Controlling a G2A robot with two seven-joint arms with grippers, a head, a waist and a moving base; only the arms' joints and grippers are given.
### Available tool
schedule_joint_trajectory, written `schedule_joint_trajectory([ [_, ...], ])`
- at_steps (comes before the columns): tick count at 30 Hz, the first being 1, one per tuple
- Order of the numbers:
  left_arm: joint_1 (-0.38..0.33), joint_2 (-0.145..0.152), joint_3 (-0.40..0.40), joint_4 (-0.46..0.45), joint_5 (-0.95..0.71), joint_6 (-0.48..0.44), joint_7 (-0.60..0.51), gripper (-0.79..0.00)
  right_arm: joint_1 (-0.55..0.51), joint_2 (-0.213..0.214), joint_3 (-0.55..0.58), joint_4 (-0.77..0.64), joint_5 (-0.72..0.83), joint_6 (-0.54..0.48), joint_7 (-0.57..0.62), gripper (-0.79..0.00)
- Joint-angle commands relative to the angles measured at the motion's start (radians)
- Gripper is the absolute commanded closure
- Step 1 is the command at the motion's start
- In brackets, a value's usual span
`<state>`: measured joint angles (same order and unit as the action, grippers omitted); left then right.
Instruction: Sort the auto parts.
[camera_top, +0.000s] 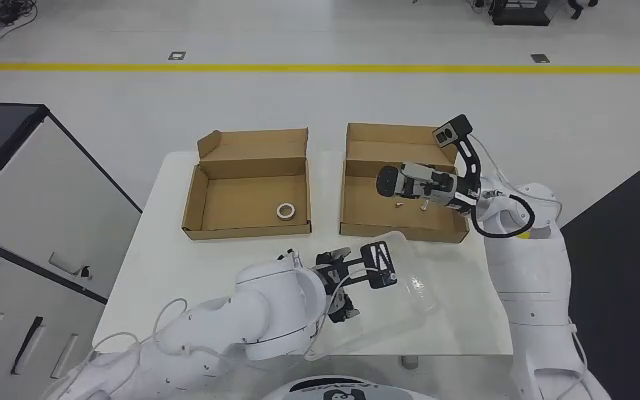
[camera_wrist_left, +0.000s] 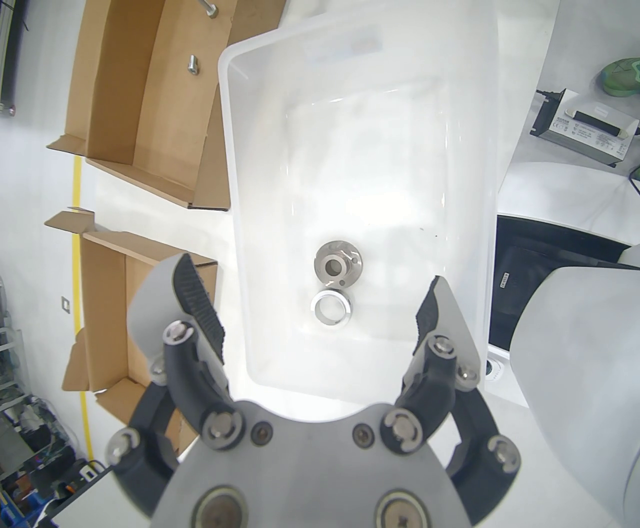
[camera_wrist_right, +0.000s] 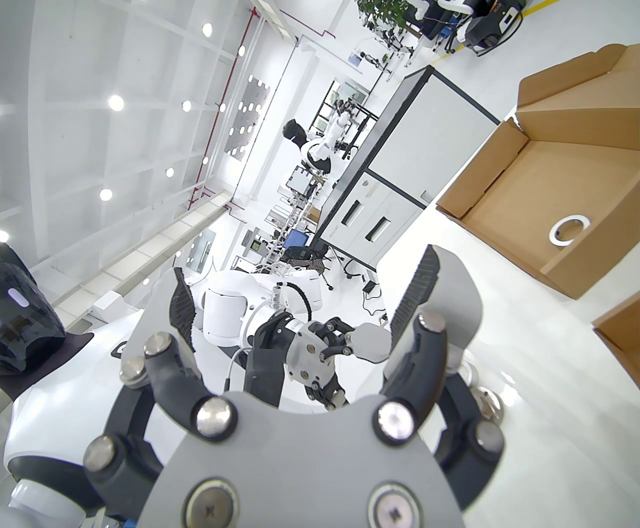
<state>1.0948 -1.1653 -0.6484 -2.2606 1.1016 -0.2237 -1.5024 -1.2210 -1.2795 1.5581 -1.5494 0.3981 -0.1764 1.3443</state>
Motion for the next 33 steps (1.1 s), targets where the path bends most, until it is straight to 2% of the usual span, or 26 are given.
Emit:
schedule_joint_trajectory([
  [1,0.0,0.0,0.0,0.0,0.0,0.0,0.0,-0.785,0.0,0.0,0.0,0.0,0.0,0.0,0.0,-0.785],
  [4,0.005,-0.003,-0.01,0.033,-0.094,-0.024,0.073,-0.785,0.0,0.0,0.0,0.0,0.0,0.0,0.0,-0.785],
  [7,-0.042,-0.014,-0.009,0.076,-0.173,-0.018,0.048,-0.785,0.0,0.0,0.0,0.0,0.0,0.0,0.0,-0.785],
  [12,-0.158,-0.053,0.05,0.144,-0.278,0.057,-0.033,-0.785,0.0,0.0,0.0,0.0,0.0,0.0,0.0,-0.785],
  [19,-0.302,-0.101,0.18,0.269,-0.336,0.169,-0.033,-0.785,0.0,0.0,0.0,0.0,0.0,0.0,0.0,-0.785],
  [23,-0.356,-0.123,0.234,0.322,-0.367,0.186,-0.033,-0.785,0.0,0.0,0.0,0.0,0.0,0.0,0.0,-0.785],
  [27,-0.389,-0.131,0.271,0.375,-0.396,0.199,-0.033,-0.785,0.0,0.0,0.0,0.0,0.0,0.0,0.0,-0.785],
  [33,-0.429,-0.12,0.323,0.426,-0.412,0.229,-0.033,-0.785,0.0,0.0,0.0,0.0,0.0,0.0,0.0,-0.785],
])
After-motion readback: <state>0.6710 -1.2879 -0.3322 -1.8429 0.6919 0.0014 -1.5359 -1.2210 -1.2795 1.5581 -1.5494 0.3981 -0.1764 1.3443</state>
